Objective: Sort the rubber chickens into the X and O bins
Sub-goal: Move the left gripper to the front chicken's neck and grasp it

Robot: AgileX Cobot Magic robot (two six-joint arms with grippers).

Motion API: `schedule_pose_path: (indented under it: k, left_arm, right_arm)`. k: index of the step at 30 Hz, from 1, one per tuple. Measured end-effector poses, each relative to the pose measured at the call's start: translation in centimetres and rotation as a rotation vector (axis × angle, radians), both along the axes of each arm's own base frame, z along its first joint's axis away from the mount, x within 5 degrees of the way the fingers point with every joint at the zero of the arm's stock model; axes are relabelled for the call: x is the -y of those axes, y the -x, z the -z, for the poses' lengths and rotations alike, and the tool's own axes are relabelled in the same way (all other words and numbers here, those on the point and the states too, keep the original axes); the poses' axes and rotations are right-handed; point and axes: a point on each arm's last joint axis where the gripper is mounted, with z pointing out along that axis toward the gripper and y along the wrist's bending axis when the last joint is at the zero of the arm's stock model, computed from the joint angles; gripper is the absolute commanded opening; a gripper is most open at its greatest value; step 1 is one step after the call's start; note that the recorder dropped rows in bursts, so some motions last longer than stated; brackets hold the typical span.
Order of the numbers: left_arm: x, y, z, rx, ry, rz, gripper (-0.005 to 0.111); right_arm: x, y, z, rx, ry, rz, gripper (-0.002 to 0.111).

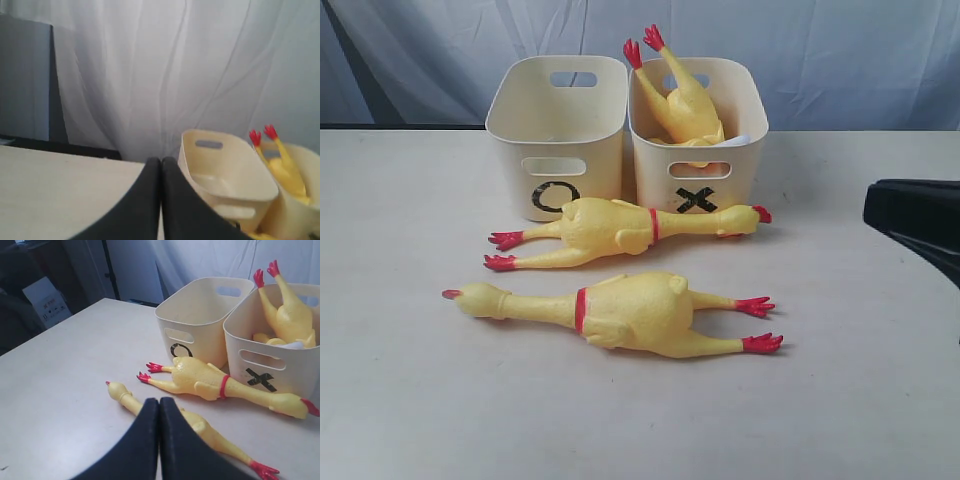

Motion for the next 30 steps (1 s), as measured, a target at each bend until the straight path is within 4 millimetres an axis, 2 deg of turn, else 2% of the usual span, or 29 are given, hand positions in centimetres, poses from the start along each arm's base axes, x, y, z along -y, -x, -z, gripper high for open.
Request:
schedule_pose_path:
  k: [2, 6, 10, 12, 16, 18, 21, 25, 30]
  left_arm:
    - [1.0, -1.2, -0.2, -0.069, -0.072, 0.082, 0.0]
    - [4.5, -3.9, 0.3, -0.23, -0.269, 0.354, 0.0]
    - [7.2, -6.6, 2.7, -0.371, -0.556, 0.604, 0.0]
    - [7.7, -7.6, 4.2, -0.412, -0.673, 0.688, 0.001]
    - [8.4, -9.6, 7.0, -0.487, -0.783, 0.78, 0.021]
    - [9.1, -10.5, 8.7, -0.51, -0.853, 0.851, 0.037]
    - [10.3, -11.3, 10.4, -0.503, -0.953, 0.944, 0.048]
    - [11.7, -12.1, 12.3, -0.448, -1.117, 1.056, 0.054]
    - [12.6, -12.9, 14.8, -0.44, -1.226, 1.143, 0.054]
  right_arm:
    - [0.0, 0.0, 0.0, -0.004, 0.002, -0.006, 0.0]
    - [-0.1, 0.1, 0.1, -0.012, 0.005, -0.018, 0.0]
    - [-0.2, 0.3, 0.2, -0.026, 0.011, -0.038, 0.0]
    - [-0.2, 0.3, 0.2, -0.027, 0.013, -0.042, 0.0]
    - [-0.3, 0.4, 0.3, -0.026, 0.02, -0.051, 0.0]
    - [-0.3, 0.4, 0.3, -0.023, 0.025, -0.055, 0.0]
    - [-0.3, 0.4, 0.3, -0.023, 0.029, -0.059, 0.0]
    - [-0.3, 0.5, 0.4, -0.026, 0.034, -0.066, 0.0]
    - [-0.3, 0.5, 0.4, -0.03, 0.035, -0.072, 0.0]
